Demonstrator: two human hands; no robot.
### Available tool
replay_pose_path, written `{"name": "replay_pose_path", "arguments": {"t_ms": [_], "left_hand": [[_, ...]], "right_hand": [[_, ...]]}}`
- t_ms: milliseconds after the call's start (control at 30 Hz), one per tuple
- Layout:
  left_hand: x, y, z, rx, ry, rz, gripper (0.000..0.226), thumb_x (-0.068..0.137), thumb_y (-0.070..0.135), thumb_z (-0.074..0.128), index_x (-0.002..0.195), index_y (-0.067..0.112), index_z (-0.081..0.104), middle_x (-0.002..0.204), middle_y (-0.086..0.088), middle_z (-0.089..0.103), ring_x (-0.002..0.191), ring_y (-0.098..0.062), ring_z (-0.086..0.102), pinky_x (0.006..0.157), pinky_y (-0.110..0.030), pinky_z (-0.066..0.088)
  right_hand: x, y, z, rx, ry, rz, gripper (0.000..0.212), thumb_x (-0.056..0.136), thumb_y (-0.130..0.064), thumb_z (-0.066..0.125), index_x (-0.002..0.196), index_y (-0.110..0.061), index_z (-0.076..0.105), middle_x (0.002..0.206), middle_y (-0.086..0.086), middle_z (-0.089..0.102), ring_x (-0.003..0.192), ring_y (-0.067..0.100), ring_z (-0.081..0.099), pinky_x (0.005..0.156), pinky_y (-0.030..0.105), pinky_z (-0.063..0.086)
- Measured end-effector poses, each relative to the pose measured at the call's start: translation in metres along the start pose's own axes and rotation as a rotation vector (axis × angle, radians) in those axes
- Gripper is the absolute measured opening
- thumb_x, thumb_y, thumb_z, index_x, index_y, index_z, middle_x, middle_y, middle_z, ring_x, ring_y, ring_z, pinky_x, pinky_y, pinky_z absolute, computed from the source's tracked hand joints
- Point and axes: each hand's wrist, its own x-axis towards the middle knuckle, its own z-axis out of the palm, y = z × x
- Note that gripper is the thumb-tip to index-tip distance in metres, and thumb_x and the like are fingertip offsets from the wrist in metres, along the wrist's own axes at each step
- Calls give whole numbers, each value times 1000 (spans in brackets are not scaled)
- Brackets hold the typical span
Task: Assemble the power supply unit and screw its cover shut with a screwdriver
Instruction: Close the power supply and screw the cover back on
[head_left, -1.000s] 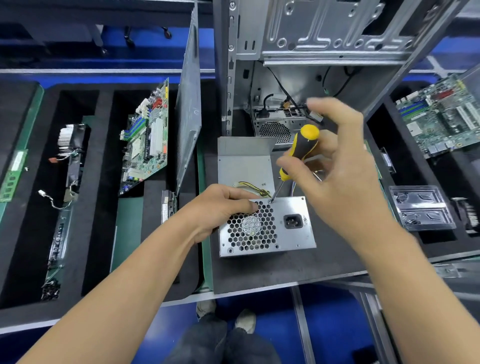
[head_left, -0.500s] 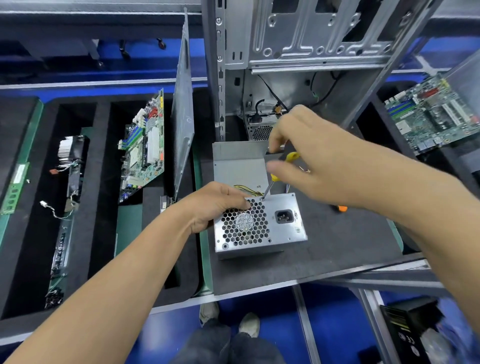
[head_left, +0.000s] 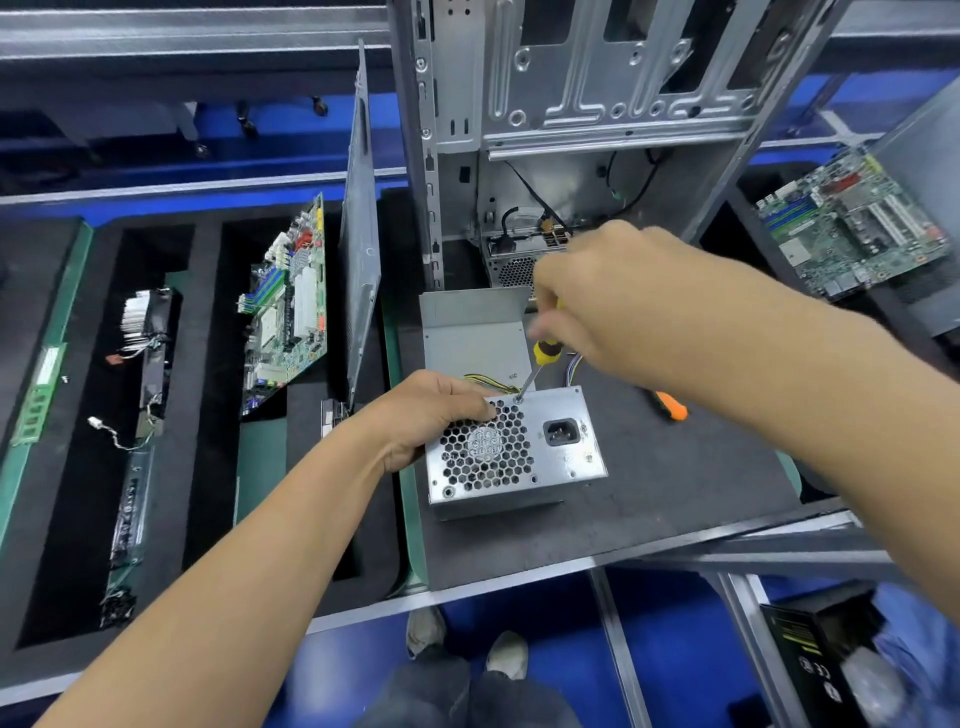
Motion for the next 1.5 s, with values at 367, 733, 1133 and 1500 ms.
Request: {"name": "replay_pose_path", "arguments": {"t_ms": [367, 733, 1133, 1500], "left_hand": [[-3, 2, 3, 5, 12, 8, 23, 86, 1, 72, 81, 22, 80, 80, 10, 77, 69, 8, 68, 56, -3, 46], [-1, -2, 2, 7, 9, 19, 30, 86, 3, 72, 72, 28, 82, 83, 4, 78, 70, 3, 70, 59, -7, 49], [-3, -3, 4, -17, -2, 48, 25, 86, -2, 70, 89, 21, 82, 93, -3, 78, 78, -5, 71, 68, -13, 53], [-8, -5, 4, -39, 14, 90, 27, 84, 1, 75, 98, 23, 80, 114, 2, 75, 95, -11, 69, 87, -21, 55]], "right_hand": [[8, 1, 5, -45, -85, -27, 28, 102, -41, 47, 87, -17, 50, 87, 4, 41, 102, 36, 57, 76, 39, 43], [11, -1, 4, -52, -68, -1, 33, 101, -44, 50, 82, -16, 51, 79, 3, 39, 81, 29, 47, 68, 36, 41], [13, 2, -4, 47, -112, 23, 27, 90, -45, 64, 97, -19, 60, 75, -3, 28, 68, 22, 42, 55, 27, 33], [9, 16, -3, 251, -153, 42, 27, 80, -54, 72, 72, -31, 63, 75, -7, 52, 83, 15, 55, 66, 32, 46]]}}
